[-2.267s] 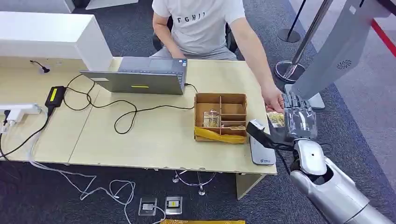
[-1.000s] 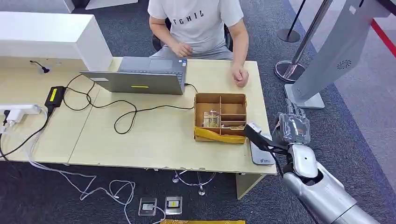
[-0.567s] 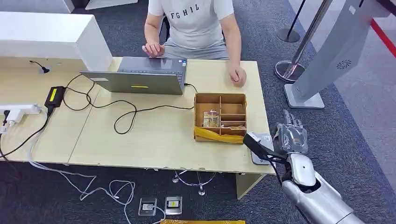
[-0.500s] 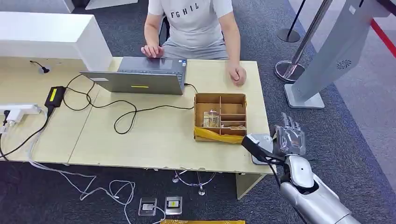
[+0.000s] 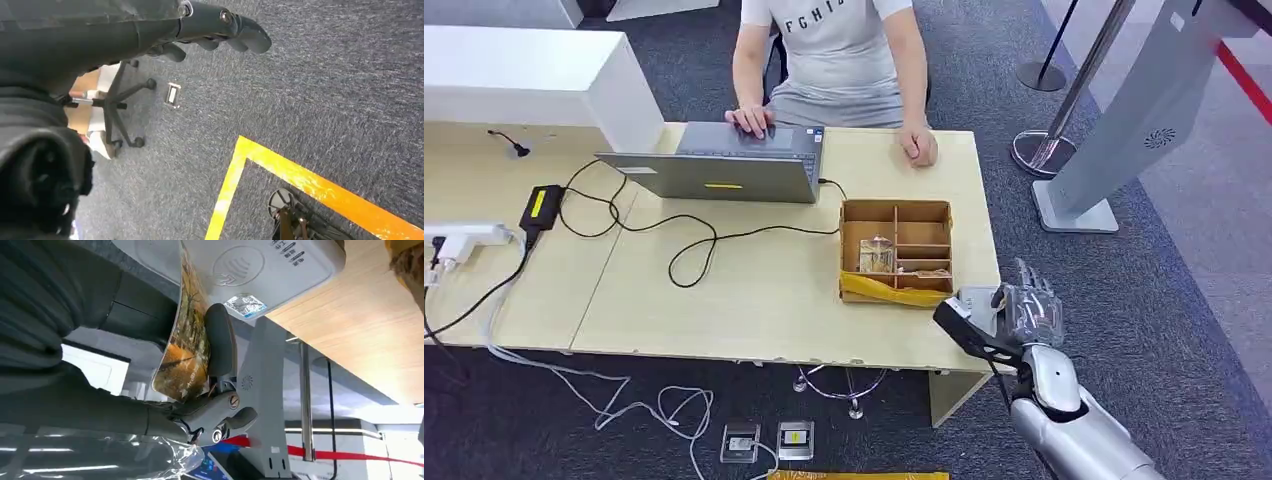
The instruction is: Pass the card to the sensor for recognition and then transmit it.
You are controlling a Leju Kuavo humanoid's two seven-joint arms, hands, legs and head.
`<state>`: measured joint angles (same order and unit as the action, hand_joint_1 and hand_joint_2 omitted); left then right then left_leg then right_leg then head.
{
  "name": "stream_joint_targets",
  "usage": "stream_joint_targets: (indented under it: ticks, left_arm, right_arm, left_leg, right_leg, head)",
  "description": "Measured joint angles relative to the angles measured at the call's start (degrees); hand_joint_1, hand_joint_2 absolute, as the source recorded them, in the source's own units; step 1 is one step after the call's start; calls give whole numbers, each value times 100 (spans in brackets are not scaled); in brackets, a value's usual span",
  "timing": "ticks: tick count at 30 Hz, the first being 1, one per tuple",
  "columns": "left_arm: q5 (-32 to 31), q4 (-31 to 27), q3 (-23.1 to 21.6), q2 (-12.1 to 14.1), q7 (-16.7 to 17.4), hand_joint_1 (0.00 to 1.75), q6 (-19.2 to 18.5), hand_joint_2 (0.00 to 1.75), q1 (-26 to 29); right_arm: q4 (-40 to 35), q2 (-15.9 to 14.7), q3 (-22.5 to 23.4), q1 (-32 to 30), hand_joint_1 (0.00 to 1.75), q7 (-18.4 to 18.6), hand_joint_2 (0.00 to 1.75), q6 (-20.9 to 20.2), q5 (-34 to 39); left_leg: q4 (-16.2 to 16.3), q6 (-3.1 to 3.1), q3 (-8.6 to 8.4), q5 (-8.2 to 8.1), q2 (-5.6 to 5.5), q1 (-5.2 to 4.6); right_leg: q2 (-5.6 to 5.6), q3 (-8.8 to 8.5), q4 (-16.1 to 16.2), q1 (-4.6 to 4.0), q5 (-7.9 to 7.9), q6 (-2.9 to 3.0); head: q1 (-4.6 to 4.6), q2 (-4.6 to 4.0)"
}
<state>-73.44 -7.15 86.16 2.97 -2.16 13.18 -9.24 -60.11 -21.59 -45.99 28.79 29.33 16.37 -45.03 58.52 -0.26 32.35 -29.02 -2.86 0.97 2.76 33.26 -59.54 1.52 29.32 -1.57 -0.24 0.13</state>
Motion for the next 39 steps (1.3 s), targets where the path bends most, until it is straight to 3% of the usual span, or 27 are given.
stream_joint_targets:
  ticks: [12, 17, 22, 27, 39]
  left_arm:
    - [-85, 0, -15, 37, -15, 0, -46, 0, 8]
    - [-98, 0, -13, 52, -17, 0, -72, 0, 25]
    - [-103, 0, -13, 50, -74, 0, -107, 0, 25]
    - [-107, 0, -13, 50, -105, 0, -96, 0, 26]
    - [-96, 0, -13, 41, -107, 0, -52, 0, 26]
  right_arm:
    - [-7, 72, -81, -176, 175, 454, 175, -205, -223]
    - [-253, -30, 44, -217, 175, 656, 175, -289, -509]
    - [-629, -159, 273, 84, 175, 686, 175, -251, -898]
    - [-1130, -254, 444, 476, 175, 719, 175, -492, -1102]
    - [-1768, -317, 525, 837, 175, 721, 175, -715, -1237]
  left_leg:
    - [0, 0, -16, 0, 2, 0]
    - [0, -1, -18, -1, 20, -1]
    - [0, -1, -18, 0, 25, 0]
    - [0, -1, -16, 0, 25, 0]
    - [0, -1, -13, -1, 24, 0]
  right_leg:
    - [4, -16, 1, 0, 0, 0]
    - [29, -12, 0, 0, -3, -1]
    - [27, -10, 0, 0, -7, 2]
    - [27, -8, -1, 0, -7, 3]
    - [25, -6, 0, 0, -6, 3]
  head:
    - [0, 0]
    - [0, 2]
    - [0, 0]
    - [0, 0]
    - [-2, 0]
